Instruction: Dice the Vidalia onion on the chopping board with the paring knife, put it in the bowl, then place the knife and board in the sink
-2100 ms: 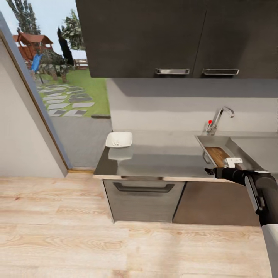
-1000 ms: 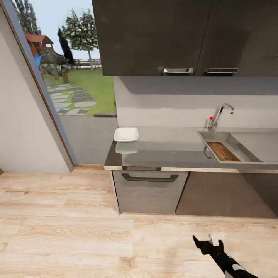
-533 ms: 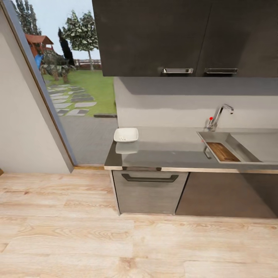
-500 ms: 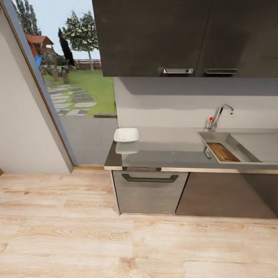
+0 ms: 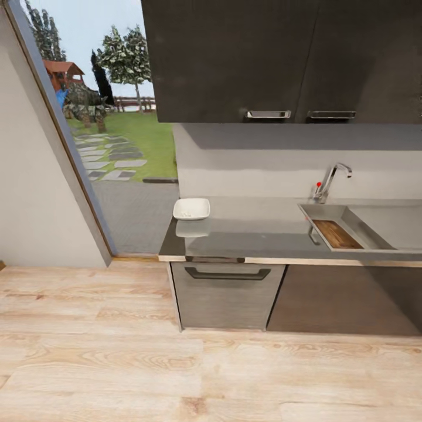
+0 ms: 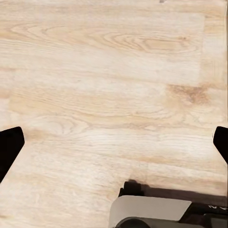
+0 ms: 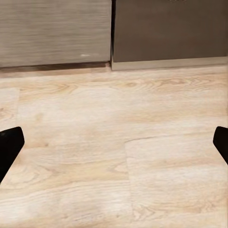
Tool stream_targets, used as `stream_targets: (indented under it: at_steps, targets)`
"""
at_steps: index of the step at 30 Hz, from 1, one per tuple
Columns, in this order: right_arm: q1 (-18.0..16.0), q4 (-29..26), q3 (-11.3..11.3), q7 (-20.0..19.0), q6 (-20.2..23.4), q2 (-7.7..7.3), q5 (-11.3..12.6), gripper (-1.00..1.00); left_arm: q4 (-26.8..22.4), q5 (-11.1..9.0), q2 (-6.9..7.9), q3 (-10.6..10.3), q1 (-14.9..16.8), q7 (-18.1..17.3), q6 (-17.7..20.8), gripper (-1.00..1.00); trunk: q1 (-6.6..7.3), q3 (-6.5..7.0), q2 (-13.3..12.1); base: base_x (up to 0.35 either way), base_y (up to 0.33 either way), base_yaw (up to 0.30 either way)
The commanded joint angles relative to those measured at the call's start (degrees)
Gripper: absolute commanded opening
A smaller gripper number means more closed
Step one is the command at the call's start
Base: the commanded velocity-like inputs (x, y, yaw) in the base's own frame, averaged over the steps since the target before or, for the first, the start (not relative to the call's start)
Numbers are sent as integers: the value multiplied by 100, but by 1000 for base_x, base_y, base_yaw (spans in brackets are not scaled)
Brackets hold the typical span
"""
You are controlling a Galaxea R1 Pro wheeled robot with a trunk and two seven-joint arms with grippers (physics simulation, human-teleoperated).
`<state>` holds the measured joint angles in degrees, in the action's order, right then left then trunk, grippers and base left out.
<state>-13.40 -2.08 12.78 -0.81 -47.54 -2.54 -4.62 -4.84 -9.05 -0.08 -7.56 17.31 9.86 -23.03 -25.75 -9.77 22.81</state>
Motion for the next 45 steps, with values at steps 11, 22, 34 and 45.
stream_targets:
  at_steps: [11, 22, 34, 45]
  targets:
    - [-5, -3, 50, -10, -18, -9, -48, 100, 158, -69, -9, -53, 4, 34, -385, 100, -3, 89, 10, 0, 0, 0]
    - [-5, -3, 50, -8, -18, -9, -48, 100, 159, -70, -25, -53, 3, 34, -377, 100, -3, 189, 10, 0, 0, 0]
    - [-5, -3, 50, -7, -18, -9, -48, 100, 159, -70, -24, -53, 3, 34, -377, 100, -3, 298, 10, 0, 0, 0]
    - [-5, -3, 50, -8, -19, -9, -48, 100, 159, -70, -27, -53, 2, 34, -369, 100, -3, 398, 10, 0, 0, 0]
